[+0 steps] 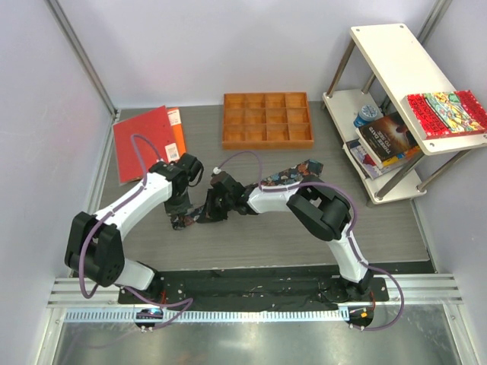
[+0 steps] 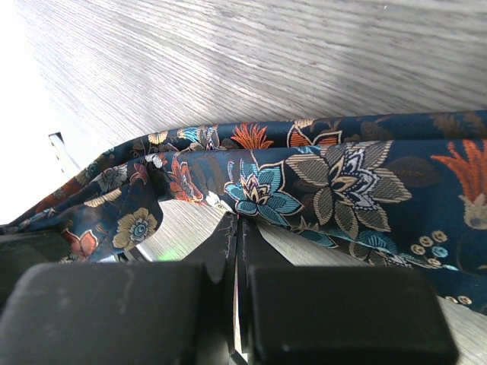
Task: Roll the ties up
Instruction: Roll the tie at the center of the board.
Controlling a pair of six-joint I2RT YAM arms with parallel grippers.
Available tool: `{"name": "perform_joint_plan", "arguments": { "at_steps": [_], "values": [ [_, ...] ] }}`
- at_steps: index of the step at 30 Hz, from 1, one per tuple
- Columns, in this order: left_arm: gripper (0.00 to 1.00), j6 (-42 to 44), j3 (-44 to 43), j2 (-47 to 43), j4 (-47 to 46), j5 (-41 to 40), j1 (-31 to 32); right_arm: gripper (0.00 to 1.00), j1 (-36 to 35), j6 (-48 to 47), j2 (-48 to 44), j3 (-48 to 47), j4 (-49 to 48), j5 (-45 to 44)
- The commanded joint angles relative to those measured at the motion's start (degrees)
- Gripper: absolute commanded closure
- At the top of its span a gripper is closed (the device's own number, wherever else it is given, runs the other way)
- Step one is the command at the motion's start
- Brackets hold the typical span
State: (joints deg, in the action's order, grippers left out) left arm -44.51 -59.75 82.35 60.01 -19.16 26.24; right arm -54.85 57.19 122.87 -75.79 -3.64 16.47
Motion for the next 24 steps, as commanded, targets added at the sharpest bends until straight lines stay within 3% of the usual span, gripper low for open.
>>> {"name": "perform_joint_plan", "arguments": {
  "at_steps": [1, 18, 24],
  "values": [
    [1.00, 1.3, -0.5, 0.7, 2.0, -3.7, 0.2, 0.99, 0.1, -1.0, -3.2, 0.6, 1.4, -0.8],
    [0.99, 1.1, -8.7, 15.1, -1.1, 1.5, 0.3, 0.98, 1.6, -2.3, -21.0, 16.6, 2.4, -2.3],
    [0.81, 0.2, -10.9, 17.8, -2.4, 4.4, 0.7, 0.98, 1.5, -2.9, -23.4, 18.6, 2.8, -3.0]
  ]
}}
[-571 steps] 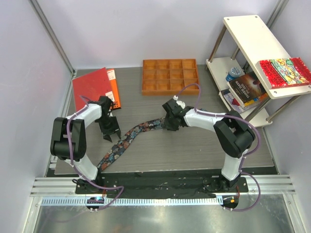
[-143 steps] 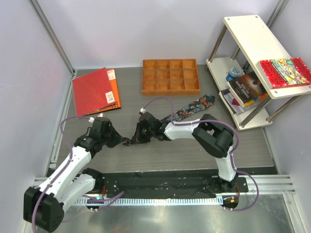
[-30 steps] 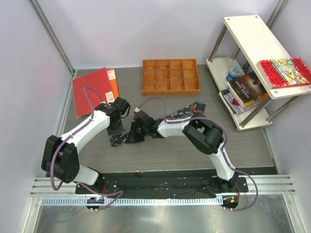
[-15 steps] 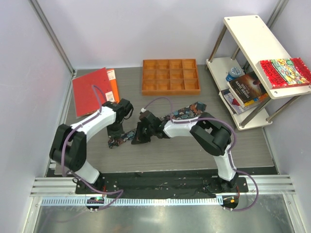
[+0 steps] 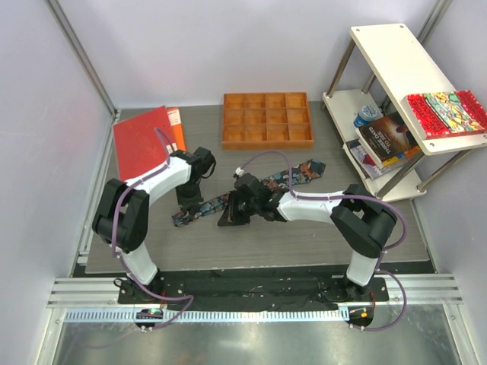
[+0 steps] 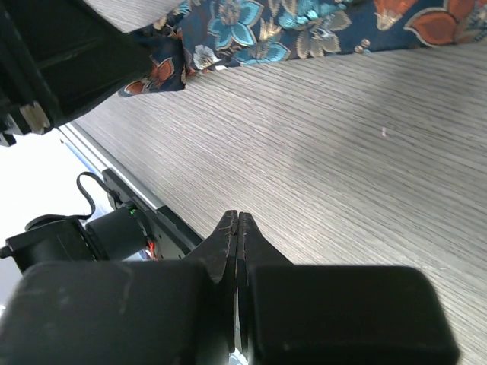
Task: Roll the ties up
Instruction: Roll the tie at the center of the board.
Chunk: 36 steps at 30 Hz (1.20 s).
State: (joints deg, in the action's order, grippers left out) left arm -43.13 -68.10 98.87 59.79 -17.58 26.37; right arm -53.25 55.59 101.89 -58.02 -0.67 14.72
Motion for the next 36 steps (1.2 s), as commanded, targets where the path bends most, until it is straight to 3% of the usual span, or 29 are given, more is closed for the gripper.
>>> {"name": "perform_joint_plan", "arguments": {
  "at_steps": [1, 7, 15, 21, 25, 31, 36],
  "values": [
    [0.76, -1.2, -3.0, 1.5, -2.6, 3.3, 0.6, 0.98, -0.1, -1.4, -2.5, 0.7, 0.0, -1.1],
    [0.54, -1.3, -5.1, 1.6, -3.3, 6.5, 0.6, 0.98, -0.1, -1.6, -3.2, -1.3, 0.2, -1.0],
    [0.37, -0.1, -6.5, -4.5, -1.8, 6.6, 0.4, 0.98, -0.5, -1.5, -1.3, -7.6, 3.8, -1.1],
    [0.35, 1.6, -2.5, -13.0, -2.6, 9.5, -4.1, 0.98, -1.5, -1.0, 4.3, -17.0, 4.6, 0.0],
    [0.34, 3.4, 3.7, -23.3, -3.8, 11.3, -11.6, 0.98, -2.3, -1.0, 9.3, -23.0, 5.5, 1.1],
    [0.34, 6.7, 13.6, -31.2, -6.3, 14.6, -21.3, 0.98, -2.8, -1.0, 17.0, -31.4, 7.3, 1.9],
    [0.35, 5.6, 14.7, -33.5, -6.7, 15.0, -22.3, 0.99, -3.2, -0.8, 21.7, -35.2, 7.3, 2.9]
  ]
}}
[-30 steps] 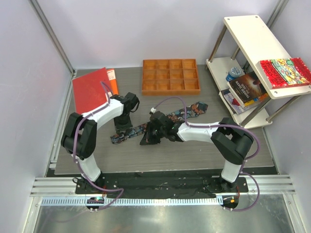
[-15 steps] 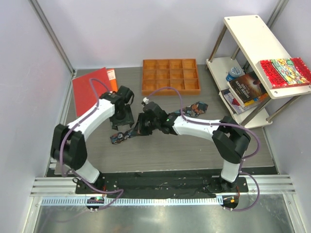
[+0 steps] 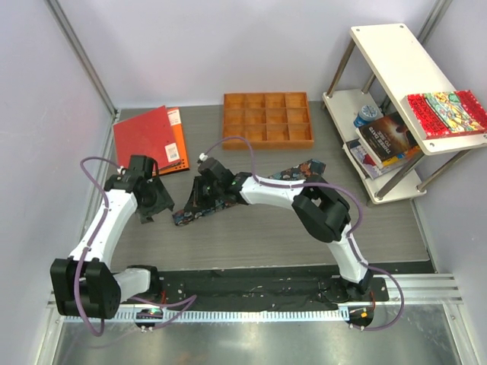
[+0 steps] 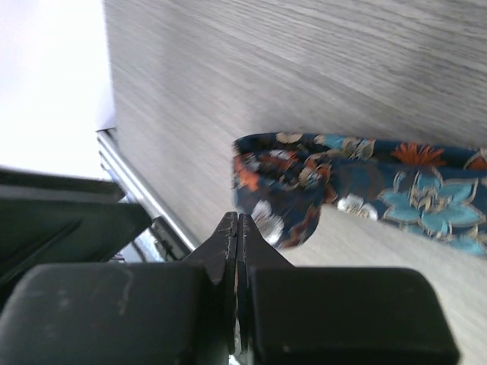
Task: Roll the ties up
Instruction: Roll the tie at the center of the board.
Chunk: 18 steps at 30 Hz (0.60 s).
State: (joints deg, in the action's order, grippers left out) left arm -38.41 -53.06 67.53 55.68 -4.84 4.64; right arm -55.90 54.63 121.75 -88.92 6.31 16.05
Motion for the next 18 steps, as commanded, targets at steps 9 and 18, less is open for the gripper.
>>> {"name": "perform_joint_plan", "arguments": {
  "at_steps": [9, 18],
  "values": [
    [0.36, -2.0, 3.0, -2.8, -6.3, 3.3, -0.8, 0.99, 0.9, -0.8, 3.7, -0.4, -1.4, 2.0],
    [0.41, -4.7, 7.2, -3.7, -11.3, 6.1, -0.6, 0.99, 3.2, -1.5, 3.8, 3.8, -4.2, 3.3]
  ]
}}
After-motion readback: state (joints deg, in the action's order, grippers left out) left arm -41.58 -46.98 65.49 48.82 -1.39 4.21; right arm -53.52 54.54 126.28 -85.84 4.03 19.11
